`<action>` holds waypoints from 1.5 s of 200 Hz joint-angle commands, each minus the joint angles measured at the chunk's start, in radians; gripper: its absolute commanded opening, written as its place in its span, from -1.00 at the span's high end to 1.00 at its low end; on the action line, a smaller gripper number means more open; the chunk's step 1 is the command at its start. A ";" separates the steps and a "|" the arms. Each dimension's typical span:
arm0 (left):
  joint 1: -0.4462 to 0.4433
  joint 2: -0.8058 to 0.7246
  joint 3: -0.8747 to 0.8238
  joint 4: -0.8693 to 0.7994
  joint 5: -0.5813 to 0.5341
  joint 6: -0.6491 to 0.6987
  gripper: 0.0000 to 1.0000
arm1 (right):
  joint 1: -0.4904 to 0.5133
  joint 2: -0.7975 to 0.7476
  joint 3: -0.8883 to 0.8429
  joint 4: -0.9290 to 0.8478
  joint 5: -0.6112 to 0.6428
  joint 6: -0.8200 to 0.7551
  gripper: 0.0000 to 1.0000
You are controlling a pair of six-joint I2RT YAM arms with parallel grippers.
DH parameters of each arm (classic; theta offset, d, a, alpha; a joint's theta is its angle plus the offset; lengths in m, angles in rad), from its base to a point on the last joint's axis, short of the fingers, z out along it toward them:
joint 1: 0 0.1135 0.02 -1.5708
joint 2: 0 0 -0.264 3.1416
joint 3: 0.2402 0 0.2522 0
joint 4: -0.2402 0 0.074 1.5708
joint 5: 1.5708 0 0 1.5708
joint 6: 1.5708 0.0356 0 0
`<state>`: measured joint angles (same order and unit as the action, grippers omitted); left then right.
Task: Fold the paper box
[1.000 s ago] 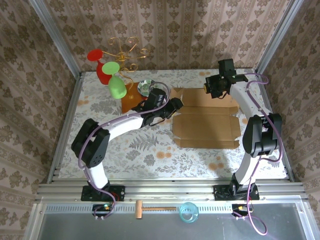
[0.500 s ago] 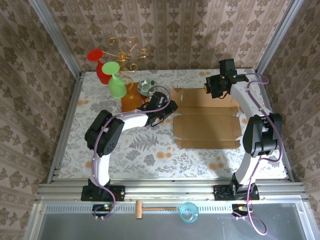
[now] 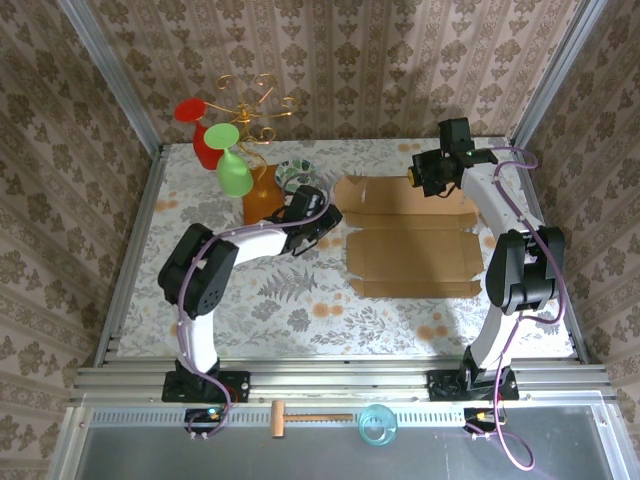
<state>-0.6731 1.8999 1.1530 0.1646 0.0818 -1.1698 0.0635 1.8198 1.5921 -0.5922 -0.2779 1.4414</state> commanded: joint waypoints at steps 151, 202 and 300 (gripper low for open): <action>-0.050 0.169 0.136 0.157 -0.067 0.312 0.41 | -0.016 0.010 -0.038 -0.017 -0.032 -0.013 1.00; -0.037 0.175 0.114 0.122 -0.074 0.318 0.14 | -0.019 0.010 -0.040 -0.016 -0.037 -0.013 1.00; -0.066 0.260 0.198 0.129 -0.015 0.285 -0.01 | -0.019 0.012 -0.041 -0.001 -0.038 0.011 1.00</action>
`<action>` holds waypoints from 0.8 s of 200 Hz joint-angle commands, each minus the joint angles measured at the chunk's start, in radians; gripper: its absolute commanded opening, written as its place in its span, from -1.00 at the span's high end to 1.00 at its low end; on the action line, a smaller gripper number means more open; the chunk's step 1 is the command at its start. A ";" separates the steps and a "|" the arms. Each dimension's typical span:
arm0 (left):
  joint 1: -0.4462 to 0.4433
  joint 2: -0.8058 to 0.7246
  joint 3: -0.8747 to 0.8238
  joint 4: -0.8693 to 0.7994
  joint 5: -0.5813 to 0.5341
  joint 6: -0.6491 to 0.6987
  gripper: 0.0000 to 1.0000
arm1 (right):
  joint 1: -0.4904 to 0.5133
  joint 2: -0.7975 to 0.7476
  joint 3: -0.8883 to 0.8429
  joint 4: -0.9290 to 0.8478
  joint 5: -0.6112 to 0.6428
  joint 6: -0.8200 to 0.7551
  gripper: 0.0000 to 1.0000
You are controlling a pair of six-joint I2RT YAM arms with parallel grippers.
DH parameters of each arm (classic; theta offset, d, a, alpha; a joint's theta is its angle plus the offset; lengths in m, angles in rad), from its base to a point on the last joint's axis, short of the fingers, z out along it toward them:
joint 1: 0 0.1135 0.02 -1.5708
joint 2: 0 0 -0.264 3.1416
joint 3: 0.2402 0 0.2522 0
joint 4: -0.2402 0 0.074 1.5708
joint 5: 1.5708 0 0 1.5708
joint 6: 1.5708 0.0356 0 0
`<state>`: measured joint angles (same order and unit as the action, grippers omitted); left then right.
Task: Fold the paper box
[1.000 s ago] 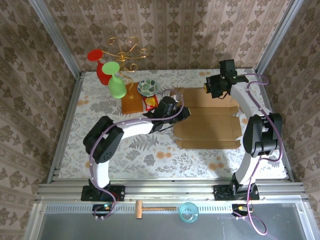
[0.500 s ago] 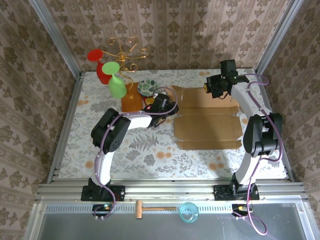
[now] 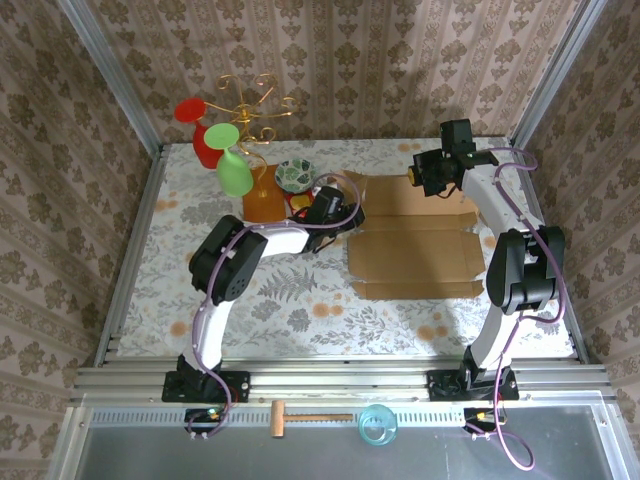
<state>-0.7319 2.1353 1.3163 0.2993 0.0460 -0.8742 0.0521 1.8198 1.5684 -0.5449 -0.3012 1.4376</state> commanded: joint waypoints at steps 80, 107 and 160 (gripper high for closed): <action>-0.016 0.018 0.028 -0.072 -0.036 0.007 0.05 | -0.008 0.011 -0.014 -0.045 -0.015 0.017 1.00; -0.026 0.015 0.061 -0.056 -0.037 0.024 0.10 | -0.006 0.005 -0.032 -0.040 -0.017 0.018 1.00; -0.062 0.002 0.093 -0.039 -0.053 0.040 0.11 | -0.006 -0.005 -0.054 -0.022 -0.023 0.030 1.00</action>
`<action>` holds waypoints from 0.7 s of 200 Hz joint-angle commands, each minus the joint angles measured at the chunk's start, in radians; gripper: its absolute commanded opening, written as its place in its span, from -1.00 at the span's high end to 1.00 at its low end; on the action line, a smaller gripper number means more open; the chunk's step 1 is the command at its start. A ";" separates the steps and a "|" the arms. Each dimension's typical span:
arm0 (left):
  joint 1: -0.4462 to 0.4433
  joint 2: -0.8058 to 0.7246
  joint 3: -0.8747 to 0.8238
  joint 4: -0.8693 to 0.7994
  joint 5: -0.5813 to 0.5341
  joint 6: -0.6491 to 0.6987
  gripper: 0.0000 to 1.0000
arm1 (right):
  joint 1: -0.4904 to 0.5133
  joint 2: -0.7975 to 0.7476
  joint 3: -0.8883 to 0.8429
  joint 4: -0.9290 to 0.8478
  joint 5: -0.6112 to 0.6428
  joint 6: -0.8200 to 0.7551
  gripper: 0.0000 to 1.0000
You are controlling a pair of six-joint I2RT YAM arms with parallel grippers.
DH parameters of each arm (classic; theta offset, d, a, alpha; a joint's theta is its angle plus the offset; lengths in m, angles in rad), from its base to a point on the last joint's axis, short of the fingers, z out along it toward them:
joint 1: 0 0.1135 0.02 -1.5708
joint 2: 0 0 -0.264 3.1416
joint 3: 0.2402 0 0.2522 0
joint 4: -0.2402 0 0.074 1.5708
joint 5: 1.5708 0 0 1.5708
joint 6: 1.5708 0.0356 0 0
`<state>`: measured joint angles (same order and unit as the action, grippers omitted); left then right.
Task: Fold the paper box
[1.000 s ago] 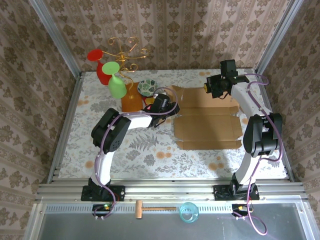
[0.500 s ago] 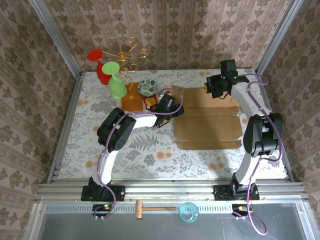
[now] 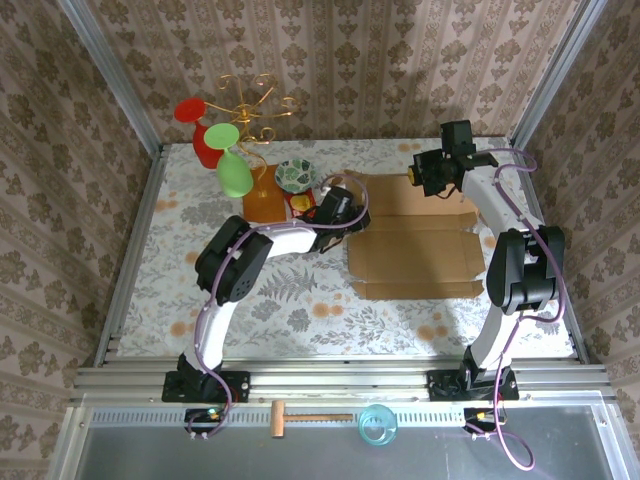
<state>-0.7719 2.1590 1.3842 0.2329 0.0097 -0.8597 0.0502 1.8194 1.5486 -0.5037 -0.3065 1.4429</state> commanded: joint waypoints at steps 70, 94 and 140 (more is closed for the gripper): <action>-0.053 0.031 0.072 0.012 0.036 0.032 0.09 | -0.004 -0.015 -0.054 -0.048 -0.022 0.037 1.00; -0.053 0.021 0.084 -0.003 0.056 0.058 0.06 | -0.006 -0.017 -0.065 -0.040 -0.023 0.037 1.00; -0.053 -0.232 -0.071 -0.020 0.037 0.084 -0.17 | -0.009 -0.049 -0.070 -0.039 0.020 -0.010 1.00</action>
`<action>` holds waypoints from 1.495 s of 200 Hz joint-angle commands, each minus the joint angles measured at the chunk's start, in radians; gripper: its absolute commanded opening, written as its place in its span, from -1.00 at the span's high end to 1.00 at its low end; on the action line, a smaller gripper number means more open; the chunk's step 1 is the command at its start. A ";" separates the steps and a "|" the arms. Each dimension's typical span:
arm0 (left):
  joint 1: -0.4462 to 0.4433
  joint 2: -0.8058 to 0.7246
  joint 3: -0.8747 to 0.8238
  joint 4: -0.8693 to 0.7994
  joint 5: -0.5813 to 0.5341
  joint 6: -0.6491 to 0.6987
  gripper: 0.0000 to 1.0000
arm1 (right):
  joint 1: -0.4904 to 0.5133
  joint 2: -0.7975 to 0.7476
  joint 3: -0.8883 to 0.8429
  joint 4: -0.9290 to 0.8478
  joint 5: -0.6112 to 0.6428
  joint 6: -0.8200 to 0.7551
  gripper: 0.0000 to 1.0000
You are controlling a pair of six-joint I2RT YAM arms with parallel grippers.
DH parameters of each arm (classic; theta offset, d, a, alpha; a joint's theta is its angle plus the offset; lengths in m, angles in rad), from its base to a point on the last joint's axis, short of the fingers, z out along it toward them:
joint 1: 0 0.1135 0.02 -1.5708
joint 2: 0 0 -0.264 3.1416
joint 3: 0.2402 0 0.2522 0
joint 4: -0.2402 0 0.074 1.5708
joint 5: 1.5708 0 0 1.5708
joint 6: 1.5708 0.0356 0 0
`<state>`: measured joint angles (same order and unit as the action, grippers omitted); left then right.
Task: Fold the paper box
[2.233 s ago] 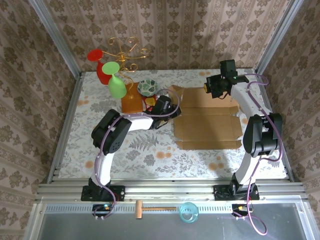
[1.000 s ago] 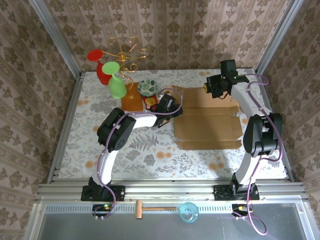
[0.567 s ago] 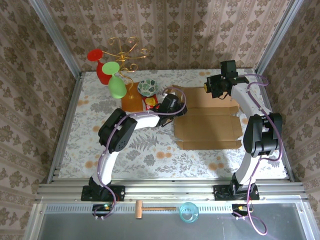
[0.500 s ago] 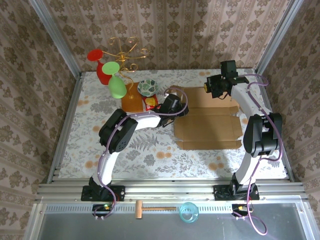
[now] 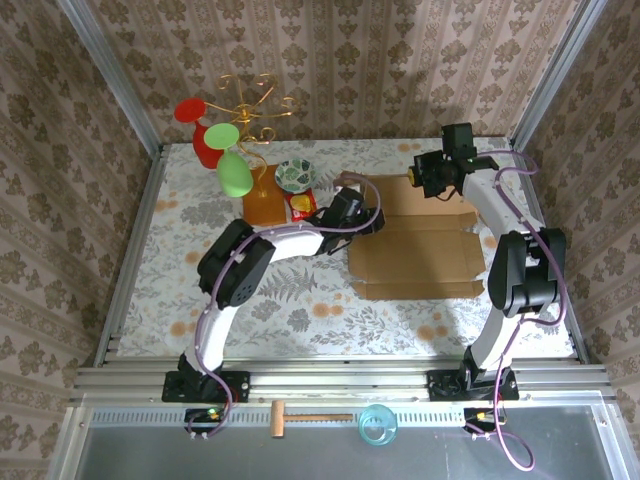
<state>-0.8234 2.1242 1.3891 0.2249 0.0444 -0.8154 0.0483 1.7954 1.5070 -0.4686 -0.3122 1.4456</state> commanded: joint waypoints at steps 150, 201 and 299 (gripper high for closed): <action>0.239 -0.333 -0.174 -0.220 0.173 0.389 0.29 | -0.014 -0.127 -0.181 0.155 -0.047 -0.136 1.00; 0.230 -0.176 -0.105 -0.116 0.188 0.488 0.10 | -0.016 -0.092 -0.158 0.167 -0.089 -0.182 1.00; 0.199 -0.158 -0.176 0.059 0.326 0.712 0.07 | -0.037 -0.064 -0.141 0.165 -0.140 -0.222 1.00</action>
<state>-0.6159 1.9518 1.2343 0.2111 0.2893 -0.1764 0.0162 1.7111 1.3403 -0.3122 -0.4206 1.2514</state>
